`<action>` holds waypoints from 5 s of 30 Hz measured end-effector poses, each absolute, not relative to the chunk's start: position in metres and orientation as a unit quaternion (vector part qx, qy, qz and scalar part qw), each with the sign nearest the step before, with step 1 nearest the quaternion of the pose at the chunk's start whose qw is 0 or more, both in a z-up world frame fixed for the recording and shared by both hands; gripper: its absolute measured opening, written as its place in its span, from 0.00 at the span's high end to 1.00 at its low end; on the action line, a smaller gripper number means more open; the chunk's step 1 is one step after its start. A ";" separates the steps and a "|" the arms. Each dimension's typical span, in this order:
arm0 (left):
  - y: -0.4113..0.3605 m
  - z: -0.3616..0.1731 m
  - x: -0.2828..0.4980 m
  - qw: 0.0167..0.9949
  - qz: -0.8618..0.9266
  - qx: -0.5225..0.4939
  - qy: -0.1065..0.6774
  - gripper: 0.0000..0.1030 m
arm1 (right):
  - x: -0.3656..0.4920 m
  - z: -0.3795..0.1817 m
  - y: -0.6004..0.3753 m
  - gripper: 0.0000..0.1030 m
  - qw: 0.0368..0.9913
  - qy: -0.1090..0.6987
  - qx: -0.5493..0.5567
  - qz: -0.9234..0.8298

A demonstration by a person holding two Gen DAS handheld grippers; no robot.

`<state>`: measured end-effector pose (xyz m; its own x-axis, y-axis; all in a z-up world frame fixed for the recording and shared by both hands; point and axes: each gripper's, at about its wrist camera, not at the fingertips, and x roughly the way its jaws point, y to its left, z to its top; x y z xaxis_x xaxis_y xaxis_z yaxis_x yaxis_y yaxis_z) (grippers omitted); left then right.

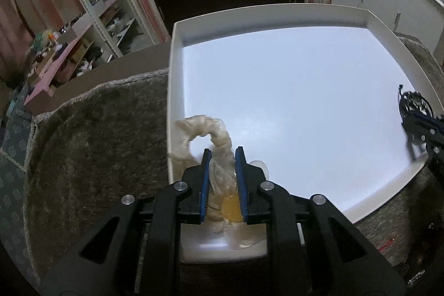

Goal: Organize jewelry
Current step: 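Open the left tool over the tray while the right tool releases the cord bracelet, then withdraw both tools from the tray back over the remaining jewelry, then grasp the black bead bracelet with the right tool while the left tool grasps the black cord with red string, then carry the black cord with the left tool while the right tool carries the bead bracelet into the tray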

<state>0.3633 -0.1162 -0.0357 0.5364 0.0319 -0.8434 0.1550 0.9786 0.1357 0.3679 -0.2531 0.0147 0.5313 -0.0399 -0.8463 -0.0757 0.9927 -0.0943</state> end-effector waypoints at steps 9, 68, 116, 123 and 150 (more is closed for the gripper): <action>-0.126 -0.038 0.371 0.868 -0.037 0.093 0.486 0.82 | 0.363 0.021 -0.263 0.64 0.880 0.473 -0.023 0.010; -0.073 -0.020 0.128 0.918 -0.084 -0.001 0.388 0.55 | 0.153 0.035 -0.271 0.51 0.919 0.392 0.009 0.044; -0.194 -0.031 0.175 0.906 -0.186 0.031 0.378 0.86 | 0.170 0.022 -0.282 0.93 0.911 0.404 0.035 0.075; -0.179 -0.003 0.161 0.917 -0.179 0.033 0.354 0.86 | 0.160 0.049 -0.276 0.93 0.923 0.375 0.029 0.085; -0.118 0.102 0.213 0.952 -0.114 0.038 0.281 0.86 | 0.212 0.166 -0.226 0.93 0.958 0.272 -0.088 0.039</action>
<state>0.2135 -0.1181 0.1018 0.8157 -0.1962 -0.5442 0.2392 0.9709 0.0084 0.2124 -0.2255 0.1660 0.8491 0.0272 -0.5275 -0.1225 0.9816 -0.1465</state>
